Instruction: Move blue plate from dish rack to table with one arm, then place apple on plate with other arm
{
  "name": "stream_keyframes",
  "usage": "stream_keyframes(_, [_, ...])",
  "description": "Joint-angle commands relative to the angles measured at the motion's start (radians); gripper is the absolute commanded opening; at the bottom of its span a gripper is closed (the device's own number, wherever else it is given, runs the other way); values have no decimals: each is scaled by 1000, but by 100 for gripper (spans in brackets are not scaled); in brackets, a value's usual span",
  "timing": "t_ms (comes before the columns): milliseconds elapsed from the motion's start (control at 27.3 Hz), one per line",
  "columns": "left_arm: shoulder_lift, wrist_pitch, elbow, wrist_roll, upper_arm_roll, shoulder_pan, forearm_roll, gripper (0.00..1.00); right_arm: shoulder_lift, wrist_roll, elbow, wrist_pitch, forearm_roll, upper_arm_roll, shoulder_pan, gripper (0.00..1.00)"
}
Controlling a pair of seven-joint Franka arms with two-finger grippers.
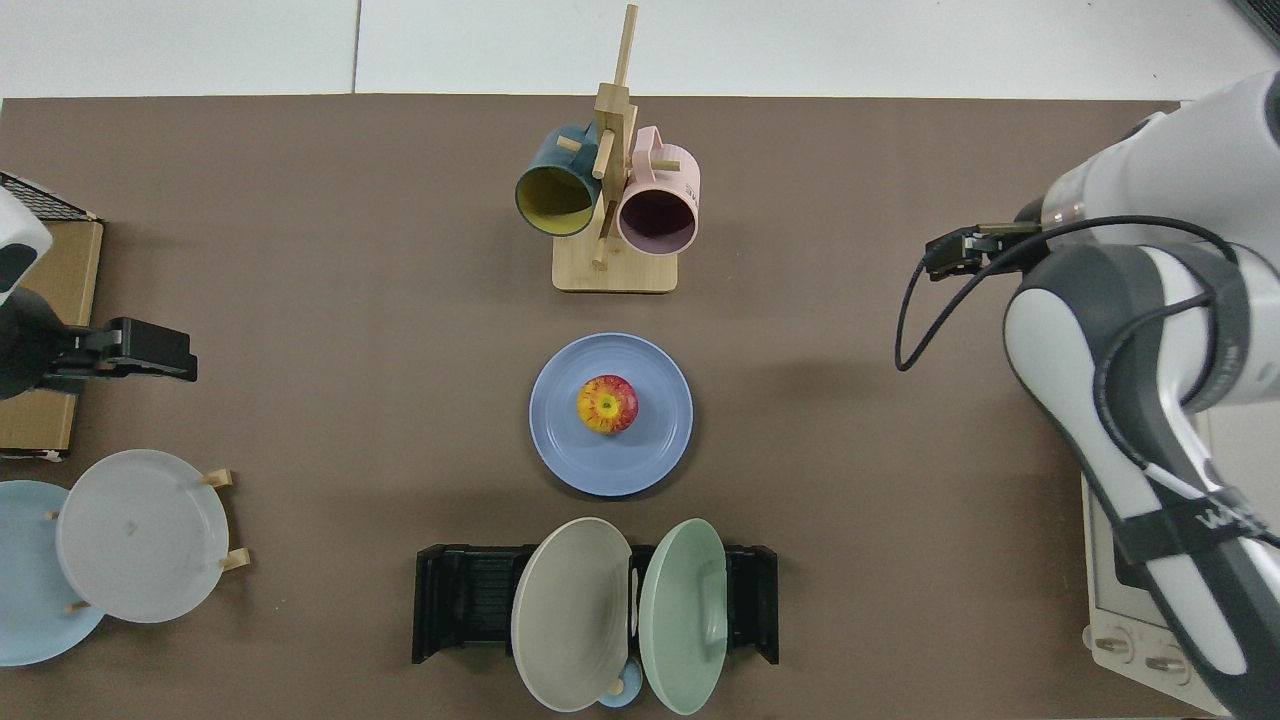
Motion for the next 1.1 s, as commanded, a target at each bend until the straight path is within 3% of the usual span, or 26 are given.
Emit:
stream_keyframes(0, [-11, 20, -18, 15, 0, 2, -1, 100, -115, -160, -82, -76, 5, 16, -70, 100])
stream_keyframes(293, [-13, 11, -20, 73, 0, 0, -1, 100, -258, -72, -191, -32, -1, 18, -87, 100])
stream_keyframes(439, [-14, 14, -20, 72, 0, 0, -1, 100, -249, 74, -165, -13, -76, 22, -28, 100])
stream_keyframes(695, [-13, 24, -23, 75, 0, 16, -1, 100, -234, 210, -130, -25, -93, 32, 9, 100])
stream_keyframes(1061, [-13, 24, -28, 65, -1, 13, -1, 100, -266, 122, -125, -117, -91, 21, 0, 100])
